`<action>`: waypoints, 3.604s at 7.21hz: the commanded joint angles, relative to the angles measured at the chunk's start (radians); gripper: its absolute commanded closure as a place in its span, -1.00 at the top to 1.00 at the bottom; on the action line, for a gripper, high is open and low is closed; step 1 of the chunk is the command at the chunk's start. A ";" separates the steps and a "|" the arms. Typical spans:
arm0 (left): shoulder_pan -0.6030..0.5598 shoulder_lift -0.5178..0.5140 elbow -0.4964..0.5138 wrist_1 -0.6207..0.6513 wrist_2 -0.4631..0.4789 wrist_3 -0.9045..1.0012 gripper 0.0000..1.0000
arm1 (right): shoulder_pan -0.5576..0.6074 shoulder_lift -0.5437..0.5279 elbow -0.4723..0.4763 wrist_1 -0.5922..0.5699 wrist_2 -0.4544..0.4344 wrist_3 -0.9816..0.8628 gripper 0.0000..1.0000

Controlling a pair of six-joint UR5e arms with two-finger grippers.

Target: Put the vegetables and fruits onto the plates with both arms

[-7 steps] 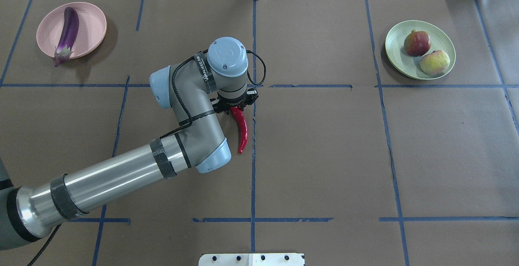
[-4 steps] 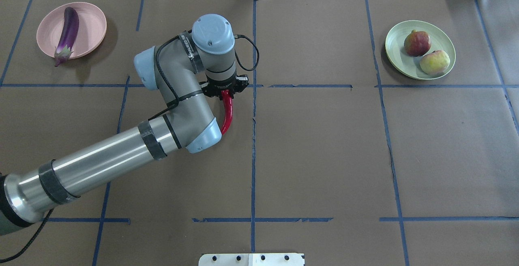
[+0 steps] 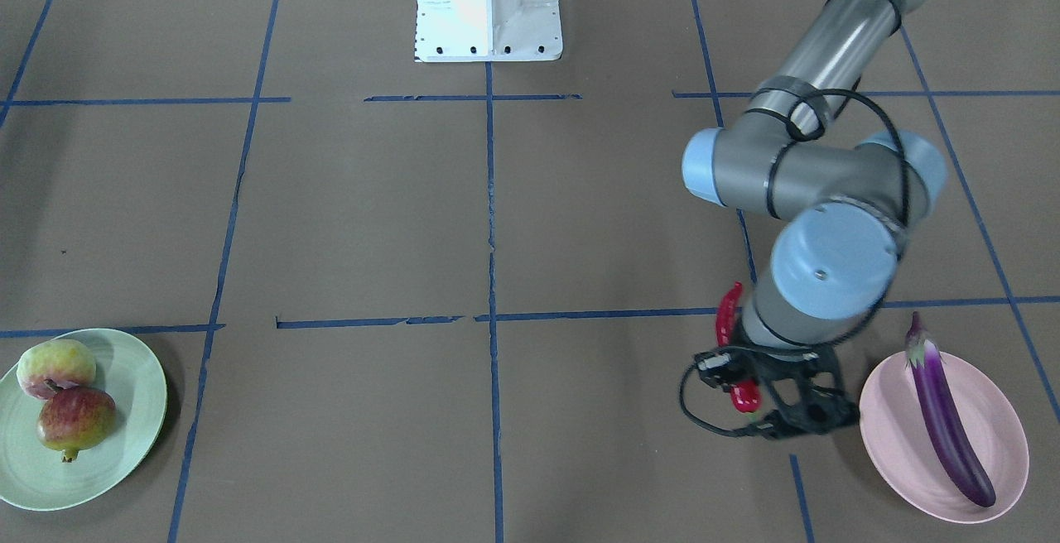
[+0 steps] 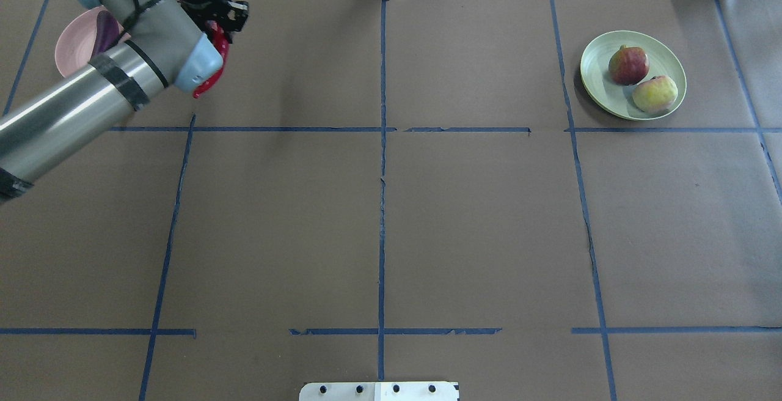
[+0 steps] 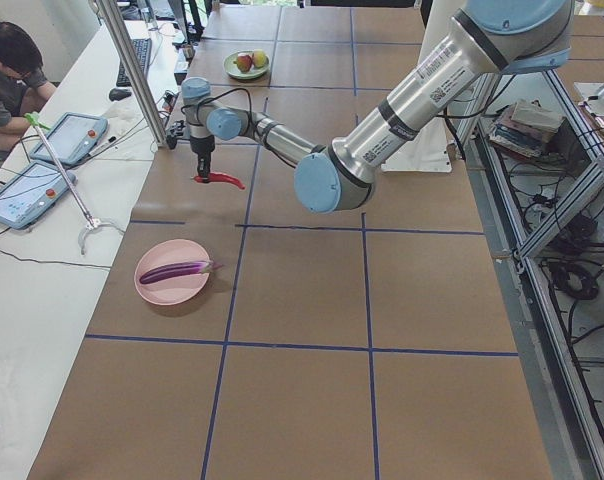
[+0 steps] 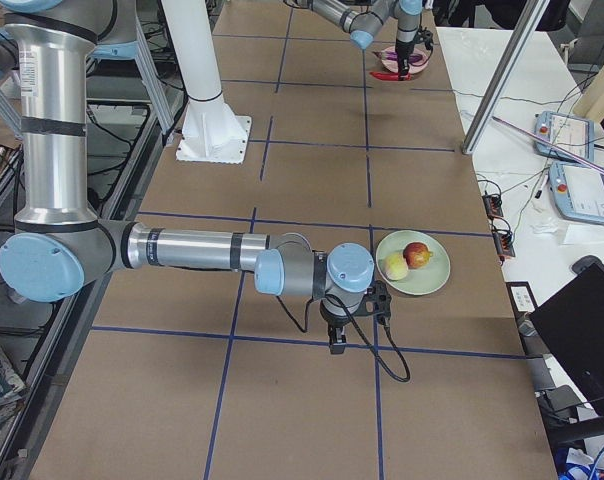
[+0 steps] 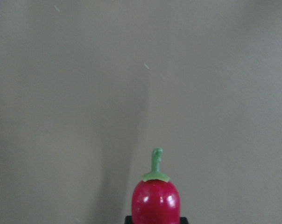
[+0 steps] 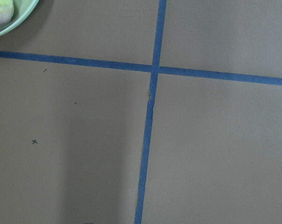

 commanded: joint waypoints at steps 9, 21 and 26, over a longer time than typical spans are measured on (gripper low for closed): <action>-0.148 0.182 0.101 -0.220 -0.064 0.215 1.00 | 0.001 -0.003 0.005 0.002 0.001 -0.004 1.00; -0.644 1.033 -0.598 0.183 -0.320 1.064 1.00 | 0.028 -0.042 0.095 -0.015 -0.029 -0.012 1.00; -0.552 1.070 -0.660 0.073 -0.217 1.057 1.00 | 0.041 -0.122 0.165 -0.009 -0.029 -0.010 1.00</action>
